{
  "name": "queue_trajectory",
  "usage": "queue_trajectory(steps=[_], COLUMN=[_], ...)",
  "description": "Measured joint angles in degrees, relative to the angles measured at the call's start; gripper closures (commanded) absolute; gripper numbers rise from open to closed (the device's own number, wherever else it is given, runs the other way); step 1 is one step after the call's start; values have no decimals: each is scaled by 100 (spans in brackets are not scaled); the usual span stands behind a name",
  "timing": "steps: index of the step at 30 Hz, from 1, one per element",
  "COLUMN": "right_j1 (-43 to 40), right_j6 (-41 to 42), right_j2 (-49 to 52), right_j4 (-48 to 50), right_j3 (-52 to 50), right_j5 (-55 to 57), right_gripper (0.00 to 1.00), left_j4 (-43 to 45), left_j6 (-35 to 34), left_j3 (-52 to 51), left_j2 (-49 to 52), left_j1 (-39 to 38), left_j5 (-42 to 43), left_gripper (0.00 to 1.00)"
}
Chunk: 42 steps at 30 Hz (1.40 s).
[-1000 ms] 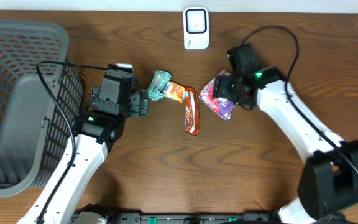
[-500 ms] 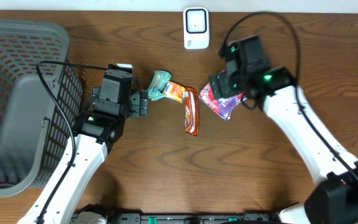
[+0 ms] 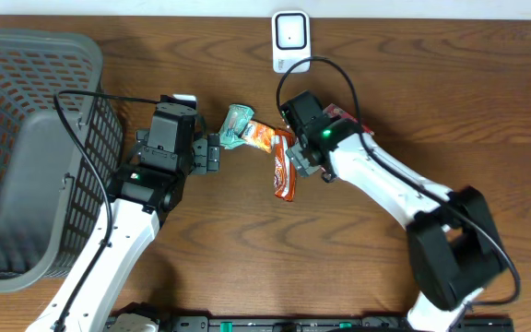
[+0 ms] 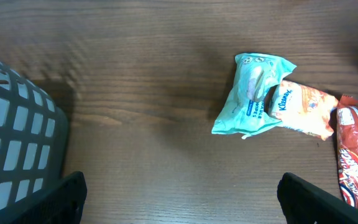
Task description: Scan the item barcode
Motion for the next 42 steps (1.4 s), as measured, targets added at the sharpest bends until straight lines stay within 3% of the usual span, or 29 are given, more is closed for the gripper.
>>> queue_trajectory(steps=[3, 6, 8, 13, 16, 18, 21, 27, 35, 42], right_j1=[-11, -15, -13, -39, -203, -457, -953, -2632, -3587, -3733], right_j6=[72, 83, 138, 393, 450, 444, 431, 437, 361, 420], right_j2=[343, 623, 719, 706, 496, 188, -275, -909, -52, 1117], right_j4=[4, 37, 9, -199, -271, -308, -317, -184, -402, -481], right_j3=[-4, -4, -2, 28, 61, 136, 374, 758, 151, -289], right_j5=[404, 691, 791, 798, 125, -767, -2133, -5637, -9018, -9735], right_gripper=[20, 62, 78, 78, 76, 76, 85, 86, 84, 69], left_j4=[0, 0, 0, 0, 0, 0, -2, 0, 0, 0], left_j6=[0, 0, 0, 0, 0, 0, 0, 0, 0, 0], left_j3=[0, 0, 0, 0, 0, 0, 0, 0, 0, 0], left_j2=[0, 0, 0, 0, 0, 0, 0, 0, 0, 0], left_j1=[0, 0, 0, 0, 0, 0, 0, 0, 0, 0], left_j5=[0, 0, 0, 0, 0, 0, 0, 0, 0, 0], left_gripper=[2, 2, 2, 2, 2, 2, 2, 2, 2, 2])
